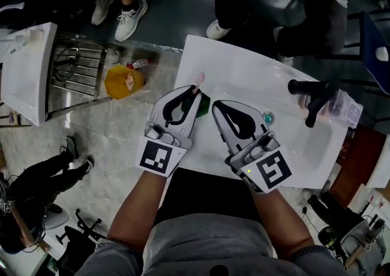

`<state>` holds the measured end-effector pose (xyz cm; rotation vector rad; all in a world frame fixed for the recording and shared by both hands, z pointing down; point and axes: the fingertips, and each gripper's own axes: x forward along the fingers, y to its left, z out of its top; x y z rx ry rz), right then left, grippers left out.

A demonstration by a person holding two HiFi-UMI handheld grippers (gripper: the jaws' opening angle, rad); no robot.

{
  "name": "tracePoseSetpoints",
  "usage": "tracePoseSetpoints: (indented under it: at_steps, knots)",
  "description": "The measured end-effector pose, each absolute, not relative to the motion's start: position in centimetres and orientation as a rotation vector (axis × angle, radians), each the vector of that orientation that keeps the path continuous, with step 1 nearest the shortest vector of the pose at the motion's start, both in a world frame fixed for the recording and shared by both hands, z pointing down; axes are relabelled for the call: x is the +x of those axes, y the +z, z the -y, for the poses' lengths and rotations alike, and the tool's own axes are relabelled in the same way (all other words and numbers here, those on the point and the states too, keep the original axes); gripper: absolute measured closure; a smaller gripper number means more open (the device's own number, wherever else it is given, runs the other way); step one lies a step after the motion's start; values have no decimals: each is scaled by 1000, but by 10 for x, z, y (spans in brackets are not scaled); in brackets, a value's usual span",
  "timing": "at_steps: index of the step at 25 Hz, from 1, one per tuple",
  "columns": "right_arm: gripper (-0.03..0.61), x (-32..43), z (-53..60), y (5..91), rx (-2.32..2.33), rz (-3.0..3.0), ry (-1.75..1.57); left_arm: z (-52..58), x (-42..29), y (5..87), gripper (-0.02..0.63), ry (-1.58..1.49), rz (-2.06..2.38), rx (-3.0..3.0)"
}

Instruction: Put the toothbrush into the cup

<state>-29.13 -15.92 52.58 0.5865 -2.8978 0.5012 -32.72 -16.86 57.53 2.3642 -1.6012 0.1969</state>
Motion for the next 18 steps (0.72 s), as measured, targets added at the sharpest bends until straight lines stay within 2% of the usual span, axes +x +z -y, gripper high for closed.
tracePoseSetpoints:
  at_steps: [10,18]
  knots:
    - [565,-289,162,525,583,2904,508,167,-329,573,558,194,1613,2351]
    - [565,-288,161,501,549,2933,462,165,-336,536,563,156,1684,2376]
